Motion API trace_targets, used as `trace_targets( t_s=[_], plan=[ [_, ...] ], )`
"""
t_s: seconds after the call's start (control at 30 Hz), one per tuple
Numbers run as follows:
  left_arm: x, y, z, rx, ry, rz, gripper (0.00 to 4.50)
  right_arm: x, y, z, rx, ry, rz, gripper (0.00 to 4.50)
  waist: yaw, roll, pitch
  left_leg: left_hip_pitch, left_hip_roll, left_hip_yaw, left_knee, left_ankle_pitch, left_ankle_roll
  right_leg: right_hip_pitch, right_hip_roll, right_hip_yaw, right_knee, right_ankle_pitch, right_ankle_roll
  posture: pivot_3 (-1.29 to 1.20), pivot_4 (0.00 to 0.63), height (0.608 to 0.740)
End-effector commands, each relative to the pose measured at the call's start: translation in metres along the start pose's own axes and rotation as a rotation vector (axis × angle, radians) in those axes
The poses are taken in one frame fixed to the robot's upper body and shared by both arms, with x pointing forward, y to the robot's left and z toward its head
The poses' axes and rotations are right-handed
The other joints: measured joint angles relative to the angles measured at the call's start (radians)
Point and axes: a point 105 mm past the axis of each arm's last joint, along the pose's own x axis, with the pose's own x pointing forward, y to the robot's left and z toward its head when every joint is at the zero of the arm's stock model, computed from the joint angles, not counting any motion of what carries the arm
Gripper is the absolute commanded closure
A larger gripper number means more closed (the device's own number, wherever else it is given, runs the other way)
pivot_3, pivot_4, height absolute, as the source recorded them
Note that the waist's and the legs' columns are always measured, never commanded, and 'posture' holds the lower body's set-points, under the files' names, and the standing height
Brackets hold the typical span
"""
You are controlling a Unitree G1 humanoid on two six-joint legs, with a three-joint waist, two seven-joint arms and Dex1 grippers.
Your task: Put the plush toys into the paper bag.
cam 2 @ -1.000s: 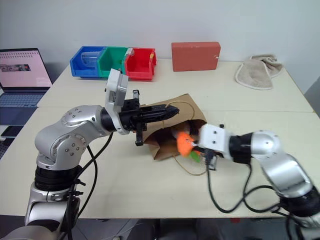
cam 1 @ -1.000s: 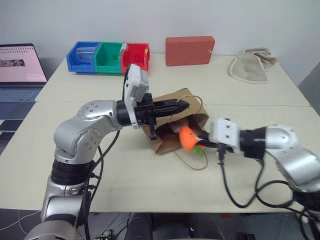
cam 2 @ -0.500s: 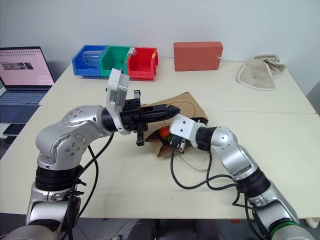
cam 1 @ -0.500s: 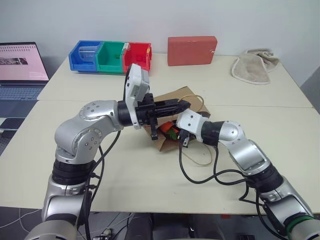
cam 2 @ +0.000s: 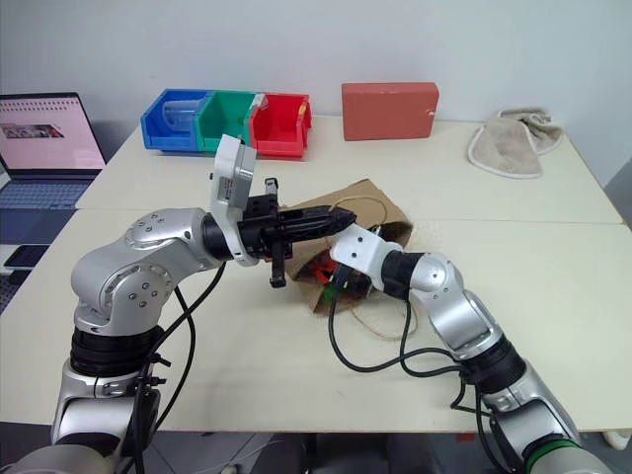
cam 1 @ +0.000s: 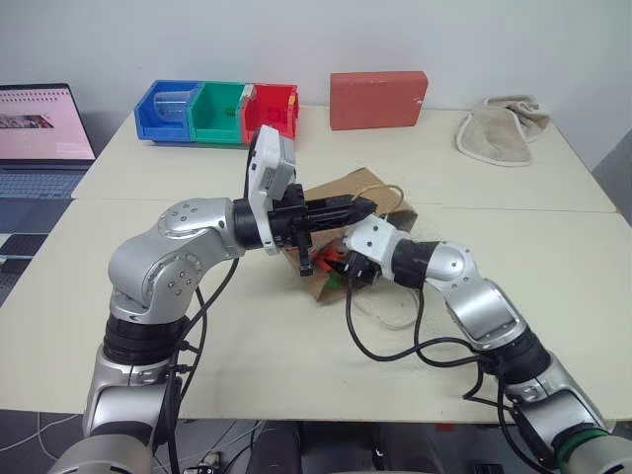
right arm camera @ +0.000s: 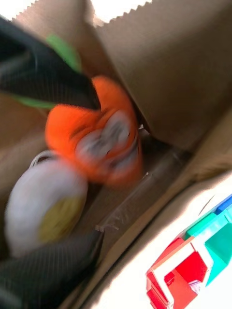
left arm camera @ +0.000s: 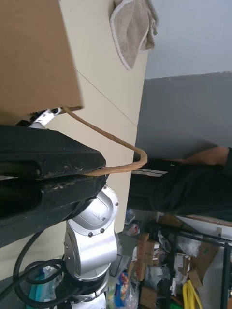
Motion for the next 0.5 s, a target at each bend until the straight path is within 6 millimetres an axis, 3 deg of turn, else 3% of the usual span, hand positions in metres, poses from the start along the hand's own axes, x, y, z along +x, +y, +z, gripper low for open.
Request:
trace_targets(
  t_s=[0.03,0.2,0.3,0.5],
  plan=[
    [0.002,-0.005,0.010,0.055,-0.017,-0.017,4.50,-0.024,-0.007,0.024,0.049,-0.064,0.012,0.02,0.000,0.000,0.000,0.000,0.000,0.000,0.000,0.000,0.000,0.000,0.000,0.000,0.000,0.000,0.000,0.00,0.150,0.740],
    [0.003,-0.004,0.009,0.060,-0.016,-0.016,4.50,-0.058,-0.002,0.019,0.120,0.000,0.085,0.02,0.002,0.000,0.000,0.000,0.000,-0.001,0.000,0.000,0.000,0.000,0.000,-0.001,0.000,0.000,-0.001,0.00,0.150,0.740],
    [0.004,-0.004,0.009,0.061,-0.015,-0.017,4.50,-0.088,0.006,0.005,0.185,0.060,0.150,0.02,0.006,0.000,0.000,0.000,0.000,-0.001,0.000,0.000,0.000,0.001,0.000,-0.002,-0.001,-0.001,-0.001,0.00,0.150,0.740],
    [0.003,-0.004,0.008,0.064,-0.014,-0.016,4.50,-0.123,0.018,-0.027,0.335,0.183,0.165,0.02,0.003,0.000,0.000,0.000,0.000,-0.001,0.000,0.000,0.000,0.001,0.000,-0.001,-0.001,-0.002,-0.003,0.00,0.150,0.740]
  ],
)
